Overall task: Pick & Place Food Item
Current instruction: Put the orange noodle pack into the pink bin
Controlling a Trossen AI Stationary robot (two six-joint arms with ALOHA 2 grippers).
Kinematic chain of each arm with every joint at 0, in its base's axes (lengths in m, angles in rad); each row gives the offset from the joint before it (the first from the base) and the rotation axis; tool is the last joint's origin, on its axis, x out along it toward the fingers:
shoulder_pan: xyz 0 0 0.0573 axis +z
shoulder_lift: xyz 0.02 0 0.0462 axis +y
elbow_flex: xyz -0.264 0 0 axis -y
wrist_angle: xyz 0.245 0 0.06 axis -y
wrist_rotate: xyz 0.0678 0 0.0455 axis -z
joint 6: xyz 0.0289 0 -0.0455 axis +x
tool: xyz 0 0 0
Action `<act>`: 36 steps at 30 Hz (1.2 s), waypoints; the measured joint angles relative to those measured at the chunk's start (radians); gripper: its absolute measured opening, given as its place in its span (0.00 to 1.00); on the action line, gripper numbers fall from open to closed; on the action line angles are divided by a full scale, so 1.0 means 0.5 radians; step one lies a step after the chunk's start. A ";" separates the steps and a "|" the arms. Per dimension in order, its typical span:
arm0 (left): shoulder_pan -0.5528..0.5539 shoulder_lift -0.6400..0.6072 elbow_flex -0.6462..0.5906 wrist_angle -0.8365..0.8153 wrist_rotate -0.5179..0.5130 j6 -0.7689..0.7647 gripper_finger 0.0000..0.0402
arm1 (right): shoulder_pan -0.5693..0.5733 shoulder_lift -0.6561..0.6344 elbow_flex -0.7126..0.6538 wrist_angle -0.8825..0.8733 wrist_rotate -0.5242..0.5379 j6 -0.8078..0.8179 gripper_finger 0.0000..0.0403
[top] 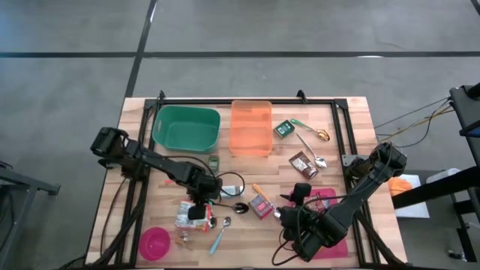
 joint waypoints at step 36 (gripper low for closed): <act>-0.005 -0.232 -0.008 0.003 0.131 -0.291 0.00 | -0.010 0.000 -0.002 0.154 0.000 0.094 0.54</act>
